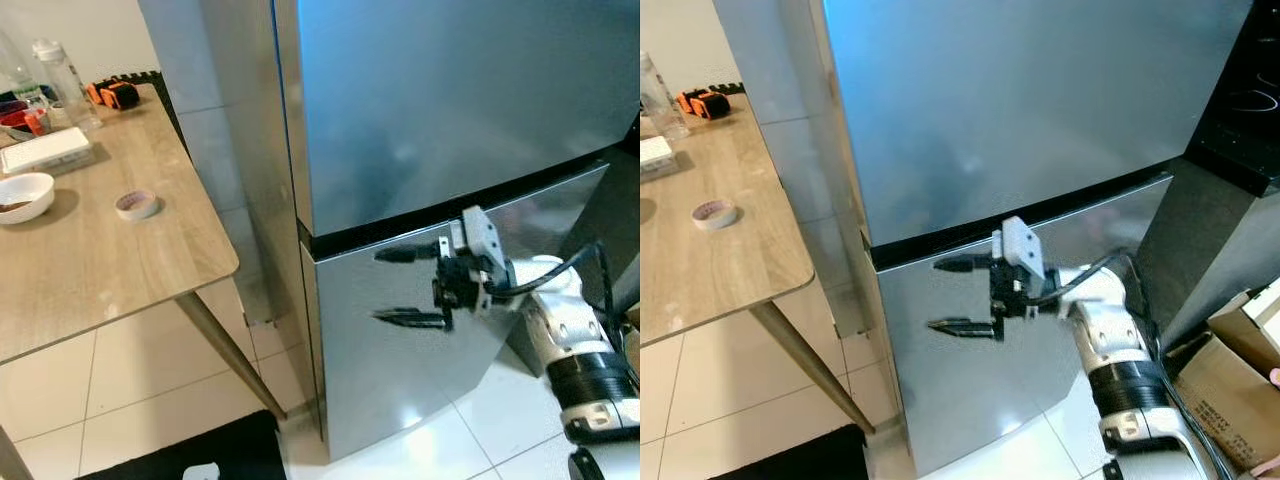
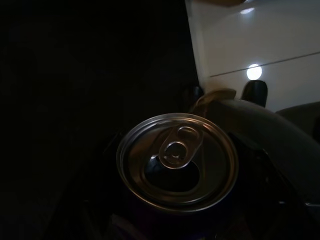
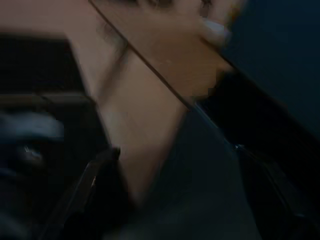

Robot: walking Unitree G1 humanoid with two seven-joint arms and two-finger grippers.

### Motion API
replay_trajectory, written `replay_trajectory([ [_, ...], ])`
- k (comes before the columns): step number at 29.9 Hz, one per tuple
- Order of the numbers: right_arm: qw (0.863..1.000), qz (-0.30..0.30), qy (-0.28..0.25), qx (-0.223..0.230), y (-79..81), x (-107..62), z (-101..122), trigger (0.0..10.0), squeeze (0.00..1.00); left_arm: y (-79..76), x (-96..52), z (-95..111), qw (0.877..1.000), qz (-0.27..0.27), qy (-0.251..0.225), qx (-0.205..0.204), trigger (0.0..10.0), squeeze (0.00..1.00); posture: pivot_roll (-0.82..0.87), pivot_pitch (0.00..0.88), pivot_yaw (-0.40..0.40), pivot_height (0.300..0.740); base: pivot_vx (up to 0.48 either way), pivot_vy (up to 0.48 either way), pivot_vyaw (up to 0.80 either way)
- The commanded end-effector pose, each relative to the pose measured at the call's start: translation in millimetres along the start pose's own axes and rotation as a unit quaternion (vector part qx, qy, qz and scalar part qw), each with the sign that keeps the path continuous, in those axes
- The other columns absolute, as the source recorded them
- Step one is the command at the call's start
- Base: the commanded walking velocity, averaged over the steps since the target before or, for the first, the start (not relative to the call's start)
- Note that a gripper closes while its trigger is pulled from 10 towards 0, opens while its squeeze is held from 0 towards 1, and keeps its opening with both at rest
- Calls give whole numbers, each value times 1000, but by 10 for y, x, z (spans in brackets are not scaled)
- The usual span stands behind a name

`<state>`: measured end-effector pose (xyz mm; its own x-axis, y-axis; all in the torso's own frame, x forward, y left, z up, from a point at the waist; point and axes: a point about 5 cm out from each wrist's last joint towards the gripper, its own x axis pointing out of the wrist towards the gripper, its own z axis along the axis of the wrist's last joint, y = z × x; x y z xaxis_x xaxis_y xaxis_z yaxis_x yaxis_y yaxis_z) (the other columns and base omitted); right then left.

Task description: Restocking fridge

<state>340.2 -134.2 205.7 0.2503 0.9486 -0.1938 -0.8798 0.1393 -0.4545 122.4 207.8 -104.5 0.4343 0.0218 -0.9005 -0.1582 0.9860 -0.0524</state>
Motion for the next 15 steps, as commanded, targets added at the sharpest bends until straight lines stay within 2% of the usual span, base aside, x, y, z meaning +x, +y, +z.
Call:
replay_trajectory([
  [1, 998, -15, 58, -22, -22, 41, -86, 10000, 1000, 9, -7, -53, 1000, 0, 10, -2, 10000, 0, -99, 0, 10, 740, 0, 0, 0],
  [2, 998, -16, 62, -19, -23, 37, -83, 10000, 792, 7, -7, -54, 1000, 0, 10, -2, 10000, 0, -99, 0, 10, 740, 0, 0, 0],
  [3, 998, -16, 62, -19, -23, 37, -83, 10000, 792, 7, -7, -54, 1000, 0, 10, -2, 10000, 0, -99, 0, 10, 740, 0, 0, 0],
  [4, 996, -18, 79, -29, -45, 35, -81, 10000, 243, 2, -6, -54, 1000, 0, 9, -3, 10000, 0, -99, 0, 10, 740, 0, 0, 0],
  [5, 995, -19, 90, -37, -60, 34, -78, 10000, 0, -1, -6, -53, 1000, 0, 9, -3, 10000, 0, -99, 0, 10, 740, 0, 0, 0],
  [9, 987, -32, 147, -55, -165, -13, -120, 10000, 0, -13, -5, -59, 1000, -1, 9, -5, 10000, 0, -94, 0, 5, 740, 0, 0, 0],
  [15, 984, -25, 160, -75, -224, -40, -105, 10000, 0, -18, -5, -70, 1000, -1, 11, -7, 10000, 0, -90, 0, 3, 740, 0, 0, 0],
])
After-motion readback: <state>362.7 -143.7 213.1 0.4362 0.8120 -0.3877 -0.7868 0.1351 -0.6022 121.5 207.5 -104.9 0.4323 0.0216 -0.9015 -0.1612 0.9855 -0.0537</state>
